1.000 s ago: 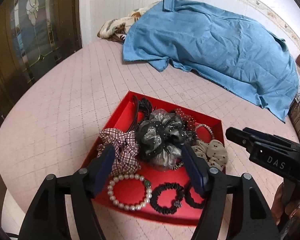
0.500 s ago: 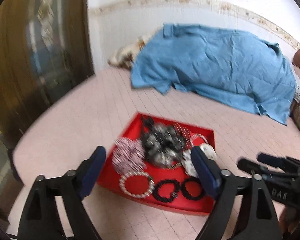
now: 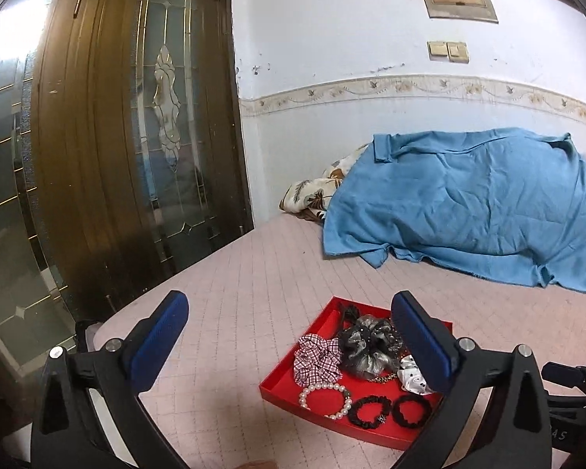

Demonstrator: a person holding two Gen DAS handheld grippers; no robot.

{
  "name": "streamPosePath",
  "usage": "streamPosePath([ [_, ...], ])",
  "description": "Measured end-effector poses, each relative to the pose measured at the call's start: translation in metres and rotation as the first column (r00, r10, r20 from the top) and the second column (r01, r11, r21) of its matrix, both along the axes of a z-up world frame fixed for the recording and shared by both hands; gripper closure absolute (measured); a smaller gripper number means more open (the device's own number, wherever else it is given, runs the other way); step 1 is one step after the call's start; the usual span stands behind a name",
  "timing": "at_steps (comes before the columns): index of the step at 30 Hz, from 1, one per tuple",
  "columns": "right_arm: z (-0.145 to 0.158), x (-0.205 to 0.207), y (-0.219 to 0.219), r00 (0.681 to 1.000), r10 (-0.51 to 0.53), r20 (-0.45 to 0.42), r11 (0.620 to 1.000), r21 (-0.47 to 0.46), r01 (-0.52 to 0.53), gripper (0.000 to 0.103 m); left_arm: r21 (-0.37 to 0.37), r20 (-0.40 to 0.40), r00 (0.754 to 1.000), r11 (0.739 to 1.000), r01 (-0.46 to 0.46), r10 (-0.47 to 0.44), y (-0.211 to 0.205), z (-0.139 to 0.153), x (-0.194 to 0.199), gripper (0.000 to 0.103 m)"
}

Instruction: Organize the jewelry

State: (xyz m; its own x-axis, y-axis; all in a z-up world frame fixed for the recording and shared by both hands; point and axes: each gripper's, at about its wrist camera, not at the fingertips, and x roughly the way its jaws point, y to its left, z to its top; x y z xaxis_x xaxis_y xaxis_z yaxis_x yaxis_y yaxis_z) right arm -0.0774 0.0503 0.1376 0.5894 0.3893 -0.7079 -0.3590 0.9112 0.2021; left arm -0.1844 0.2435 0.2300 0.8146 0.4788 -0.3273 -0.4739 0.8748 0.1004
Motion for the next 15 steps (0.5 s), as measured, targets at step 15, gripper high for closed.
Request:
streamPosePath([
  [15, 0.004, -0.021, -0.011, 0.999, -0.019, 0.042, 1.0, 0.01, 0.018, 0.025, 0.003, -0.034, 0.999, 1.0, -0.015, 0.016, -0.015, -0.005, -0.029, 0.0],
])
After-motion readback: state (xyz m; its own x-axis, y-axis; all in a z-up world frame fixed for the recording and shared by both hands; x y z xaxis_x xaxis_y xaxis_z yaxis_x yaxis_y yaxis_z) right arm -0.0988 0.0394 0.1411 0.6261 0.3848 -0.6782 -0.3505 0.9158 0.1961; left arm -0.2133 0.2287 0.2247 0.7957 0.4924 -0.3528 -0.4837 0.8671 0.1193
